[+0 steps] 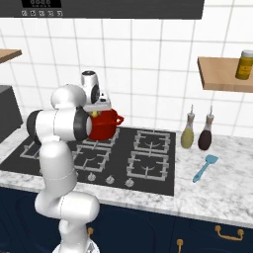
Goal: Put the carrot and cucumber in the pot. Retrieve the spatula and lightly stir the vegetables in the pot.
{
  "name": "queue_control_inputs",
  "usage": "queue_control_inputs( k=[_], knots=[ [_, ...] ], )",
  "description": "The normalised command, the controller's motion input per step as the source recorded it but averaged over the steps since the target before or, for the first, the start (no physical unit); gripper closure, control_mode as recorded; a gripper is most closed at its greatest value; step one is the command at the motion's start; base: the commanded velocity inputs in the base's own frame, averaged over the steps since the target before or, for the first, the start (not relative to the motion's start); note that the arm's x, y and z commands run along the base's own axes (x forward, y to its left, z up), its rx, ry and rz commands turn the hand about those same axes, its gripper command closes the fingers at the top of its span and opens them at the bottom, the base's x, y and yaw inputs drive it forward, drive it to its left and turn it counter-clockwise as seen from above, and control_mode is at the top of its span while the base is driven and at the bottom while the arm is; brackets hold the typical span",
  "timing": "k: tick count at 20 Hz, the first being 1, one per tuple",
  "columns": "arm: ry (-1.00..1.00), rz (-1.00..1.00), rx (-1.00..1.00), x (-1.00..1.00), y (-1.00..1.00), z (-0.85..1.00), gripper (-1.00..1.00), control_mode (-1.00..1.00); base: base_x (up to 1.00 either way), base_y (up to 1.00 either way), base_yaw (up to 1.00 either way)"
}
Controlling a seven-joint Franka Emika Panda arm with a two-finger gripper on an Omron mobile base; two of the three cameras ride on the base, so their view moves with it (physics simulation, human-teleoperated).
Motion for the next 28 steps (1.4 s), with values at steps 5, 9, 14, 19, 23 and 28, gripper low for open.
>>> queue_control_inputs(
  k=[5,9,14,19,23,28],
  knots=[
    [0.0,0.0,0.0,-0.01,-0.13,-0.28,1.0,-1.0,0.0,0.0,0.0],
    [0.0,0.0,0.0,0.0,-0.06,-0.33,1.0,-1.0,0.0,0.0,0.0],
    [0.0,0.0,0.0,0.0,-0.03,-0.34,1.0,-1.0,0.0,0.0,0.0],
    [0.0,0.0,0.0,0.0,0.0,-0.27,1.0,-1.0,0.0,0.0,0.0],
    [0.0,0.0,0.0,0.0,0.0,-0.24,-1.0,-1.0,0.0,0.0,0.0],
    [0.0,0.0,0.0,0.0,0.0,-0.12,-1.0,-1.0,0.0,0.0,0.0]
  ],
)
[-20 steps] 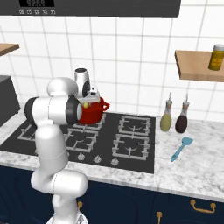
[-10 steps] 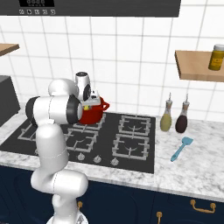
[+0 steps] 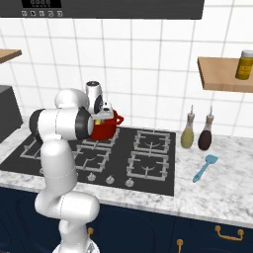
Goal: Put the carrot and cucumber in the pot. Retrieve the spatula and lightly stir the vegetables in the pot.
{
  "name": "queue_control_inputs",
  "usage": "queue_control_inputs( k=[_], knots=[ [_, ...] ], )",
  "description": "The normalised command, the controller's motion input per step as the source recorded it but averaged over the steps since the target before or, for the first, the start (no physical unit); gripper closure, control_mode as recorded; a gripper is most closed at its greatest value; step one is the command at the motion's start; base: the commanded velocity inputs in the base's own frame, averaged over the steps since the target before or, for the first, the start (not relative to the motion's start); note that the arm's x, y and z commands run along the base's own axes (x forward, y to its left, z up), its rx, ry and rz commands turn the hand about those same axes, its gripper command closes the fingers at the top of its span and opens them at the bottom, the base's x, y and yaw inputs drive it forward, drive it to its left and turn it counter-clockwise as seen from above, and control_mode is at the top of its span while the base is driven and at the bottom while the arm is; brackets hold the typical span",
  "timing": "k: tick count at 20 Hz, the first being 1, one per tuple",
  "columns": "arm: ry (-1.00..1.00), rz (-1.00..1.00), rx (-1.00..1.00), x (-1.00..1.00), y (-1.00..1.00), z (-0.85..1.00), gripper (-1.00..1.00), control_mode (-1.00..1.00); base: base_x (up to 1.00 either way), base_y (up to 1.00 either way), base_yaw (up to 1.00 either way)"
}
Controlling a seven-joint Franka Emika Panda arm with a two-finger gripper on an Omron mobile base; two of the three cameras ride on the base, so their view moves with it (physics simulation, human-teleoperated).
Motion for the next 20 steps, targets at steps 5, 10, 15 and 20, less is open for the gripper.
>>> queue_control_inputs(
  k=[5,10,15,20],
  knots=[
    [-0.02,0.0,0.0,-0.01,0.0,-0.03,-1.0,-1.0,0.0,0.0,0.0],
    [-0.04,0.0,0.0,-0.06,0.0,0.0,-1.0,-1.0,0.0,0.0,0.0],
    [-0.03,0.0,0.0,-0.05,0.0,0.0,-1.0,-1.0,0.0,0.0,0.0],
    [-0.02,0.0,0.0,-0.21,0.0,0.1,-1.0,-1.0,0.0,0.0,0.0]
  ],
)
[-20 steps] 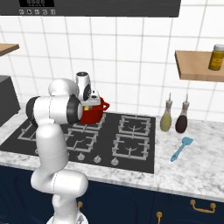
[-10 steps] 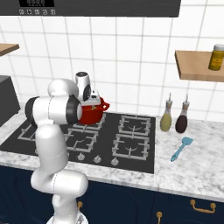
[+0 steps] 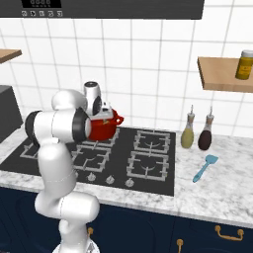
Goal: Put the carrot and cucumber in the pot. Retrieve the spatula and lightly stir the vegetables in the pot.
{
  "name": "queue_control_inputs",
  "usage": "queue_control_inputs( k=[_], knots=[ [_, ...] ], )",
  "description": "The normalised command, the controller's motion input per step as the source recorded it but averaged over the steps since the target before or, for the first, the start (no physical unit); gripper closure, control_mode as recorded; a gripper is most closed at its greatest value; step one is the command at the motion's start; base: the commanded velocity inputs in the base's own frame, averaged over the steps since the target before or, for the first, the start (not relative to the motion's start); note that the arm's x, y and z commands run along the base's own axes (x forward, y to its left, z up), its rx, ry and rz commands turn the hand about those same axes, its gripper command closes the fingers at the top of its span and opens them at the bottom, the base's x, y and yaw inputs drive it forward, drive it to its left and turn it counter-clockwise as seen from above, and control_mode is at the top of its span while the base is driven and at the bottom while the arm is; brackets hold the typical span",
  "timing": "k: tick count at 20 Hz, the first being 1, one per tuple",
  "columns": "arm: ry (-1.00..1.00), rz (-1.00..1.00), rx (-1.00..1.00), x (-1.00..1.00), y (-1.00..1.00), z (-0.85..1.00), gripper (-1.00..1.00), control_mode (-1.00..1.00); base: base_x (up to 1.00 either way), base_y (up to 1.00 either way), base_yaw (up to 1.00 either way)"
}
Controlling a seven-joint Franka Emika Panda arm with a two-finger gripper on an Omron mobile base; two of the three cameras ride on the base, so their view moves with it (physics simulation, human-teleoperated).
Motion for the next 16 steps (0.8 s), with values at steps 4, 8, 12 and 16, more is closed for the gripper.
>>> queue_control_inputs(
  k=[4,8,12,16],
  knots=[
    [-0.06,0.0,0.0,-0.33,0.0,0.24,-1.0,-1.0,0.0,0.0,0.0],
    [-0.06,0.0,0.0,-0.27,0.0,0.21,-1.0,-1.0,0.0,0.0,0.0],
    [-0.12,0.0,0.0,-0.66,-0.1,0.24,-1.0,-1.0,0.0,0.0,0.0],
    [-0.18,0.0,0.0,-0.84,-0.14,0.5,-1.0,-1.0,0.0,0.0,0.0]
  ],
)
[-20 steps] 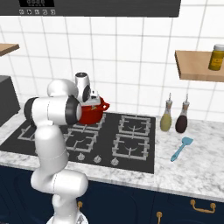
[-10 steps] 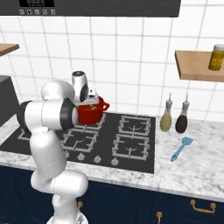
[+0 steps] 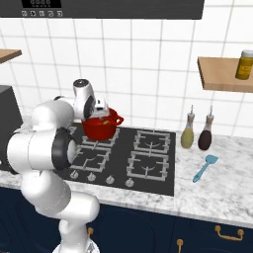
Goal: Put the carrot and cucumber in the pot. Retrieve the spatula and lightly stir the vegetables in the pot.
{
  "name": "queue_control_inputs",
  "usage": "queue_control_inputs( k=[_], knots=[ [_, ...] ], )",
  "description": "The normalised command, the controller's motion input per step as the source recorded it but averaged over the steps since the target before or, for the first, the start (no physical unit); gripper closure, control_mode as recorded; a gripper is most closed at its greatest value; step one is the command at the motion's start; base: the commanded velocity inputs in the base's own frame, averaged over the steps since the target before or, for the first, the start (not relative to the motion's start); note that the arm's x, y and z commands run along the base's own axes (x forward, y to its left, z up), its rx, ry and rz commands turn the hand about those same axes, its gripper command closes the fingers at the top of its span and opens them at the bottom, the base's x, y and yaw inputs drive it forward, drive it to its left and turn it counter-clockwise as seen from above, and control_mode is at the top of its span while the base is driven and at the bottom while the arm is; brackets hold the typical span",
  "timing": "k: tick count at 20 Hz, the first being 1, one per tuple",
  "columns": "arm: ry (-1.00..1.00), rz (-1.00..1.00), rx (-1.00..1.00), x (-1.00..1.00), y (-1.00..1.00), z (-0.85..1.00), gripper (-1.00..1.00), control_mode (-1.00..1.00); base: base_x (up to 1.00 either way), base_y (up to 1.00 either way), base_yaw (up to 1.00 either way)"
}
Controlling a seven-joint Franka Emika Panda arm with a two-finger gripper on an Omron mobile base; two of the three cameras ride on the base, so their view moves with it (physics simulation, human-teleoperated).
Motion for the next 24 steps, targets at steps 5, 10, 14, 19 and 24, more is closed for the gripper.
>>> queue_control_inputs(
  k=[5,10,14,19,24],
  knots=[
    [-0.11,-0.01,0.0,-0.98,-0.22,0.53,-1.0,-1.0,0.0,0.0,0.0],
    [0.0,-0.13,0.0,-1.0,-0.74,0.32,-1.0,-1.0,0.0,0.0,0.0],
    [0.01,-0.2,0.0,-1.0,-0.94,0.26,-1.0,-1.0,0.0,0.0,0.0],
    [0.0,-0.24,0.03,-0.97,-1.0,0.0,-1.0,-1.0,0.0,0.0,0.0],
    [0.0,-0.25,0.03,-0.89,-1.0,0.0,-1.0,-1.0,0.0,0.0,0.0]
  ],
)
